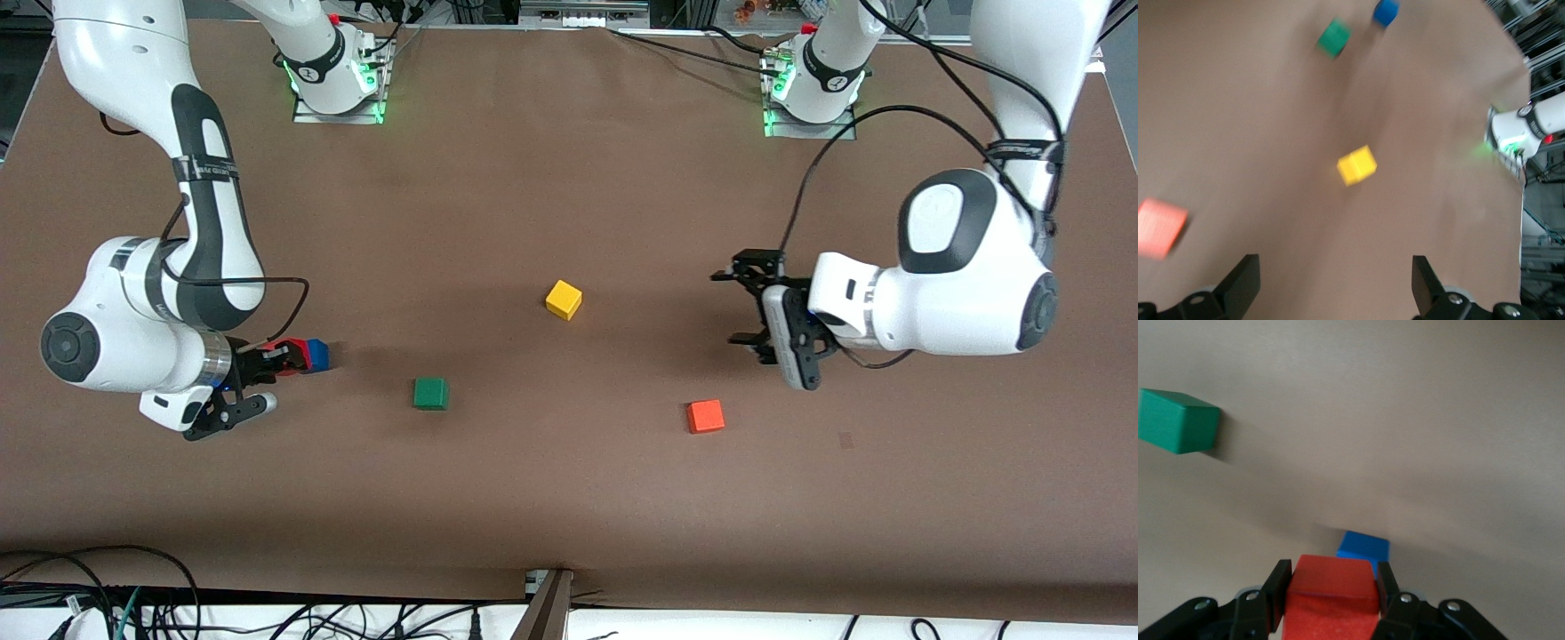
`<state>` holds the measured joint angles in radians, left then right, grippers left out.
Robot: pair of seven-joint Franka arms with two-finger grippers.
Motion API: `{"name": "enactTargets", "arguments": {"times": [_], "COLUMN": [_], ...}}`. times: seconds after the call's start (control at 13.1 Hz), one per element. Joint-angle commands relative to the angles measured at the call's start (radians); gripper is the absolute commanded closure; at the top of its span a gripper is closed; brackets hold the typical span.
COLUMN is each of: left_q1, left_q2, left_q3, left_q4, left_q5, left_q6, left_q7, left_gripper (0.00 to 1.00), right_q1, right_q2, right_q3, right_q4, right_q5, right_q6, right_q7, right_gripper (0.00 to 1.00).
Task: Pass red block to right arm, stack on blue
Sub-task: 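Lower the red cube onto the blue cube with the right gripper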
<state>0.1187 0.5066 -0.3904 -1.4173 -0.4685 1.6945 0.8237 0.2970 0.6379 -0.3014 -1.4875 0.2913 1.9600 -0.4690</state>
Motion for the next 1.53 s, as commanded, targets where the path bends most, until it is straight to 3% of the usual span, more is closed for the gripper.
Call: {"name": "enactTargets", "arguments": {"times": [0.0,0.15,0.46,0.61,0.77,0.92,1.15,1.46], "left_q1": [0.022,0.01,0.007,0.007,0.004,0.003,-0.105,-0.142], "left_q2": [-0.022,-0.025,-0.1,-0.12,-0.218,-0.337,-0.545,-0.621], "left_q3": [-0.002,-0.008,-0.016,-0.009,0.017,0.101,0.27,0.297], "left_q4": [0.055,0.125,0.147,0.159,0.15,0.053,-0.225,-0.334], "left_q5": [0.187,0.37,0.595,0.616,0.622,0.61,0.6,0.587], "left_q6": [-0.091,-0.16,-0.217,-0.272,-0.302,-0.273,-0.08,-0.055], "left_q7": [-0.163,-0.372,-0.618,-0.624,-0.626,-0.665,-0.687,-0.724], "left_gripper": [0.0,0.0,0.0,0.0,0.0,0.0,0.0,0.0], "right_q1": [0.022,0.036,0.071,0.071,0.071,0.073,0.073,0.082], "right_q2": [-0.03,-0.053,-0.107,-0.136,-0.159,-0.17,-0.17,-0.17], "right_q3": [-0.004,-0.008,-0.008,-0.008,-0.01,-0.008,-0.008,-0.007], "right_q4": [-0.095,-0.147,-0.212,-0.267,-0.339,-0.384,-0.386,-0.405], "right_q5": [-0.041,-0.09,-0.172,-0.173,-0.173,-0.173,-0.173,-0.173], "right_q6": [0.098,0.141,0.157,0.222,0.317,0.378,0.382,0.413], "right_q7": [0.007,0.059,0.193,0.194,0.194,0.194,0.194,0.222], "right_gripper": [1.0,1.0,1.0,1.0,1.0,1.0,1.0,1.0]}}
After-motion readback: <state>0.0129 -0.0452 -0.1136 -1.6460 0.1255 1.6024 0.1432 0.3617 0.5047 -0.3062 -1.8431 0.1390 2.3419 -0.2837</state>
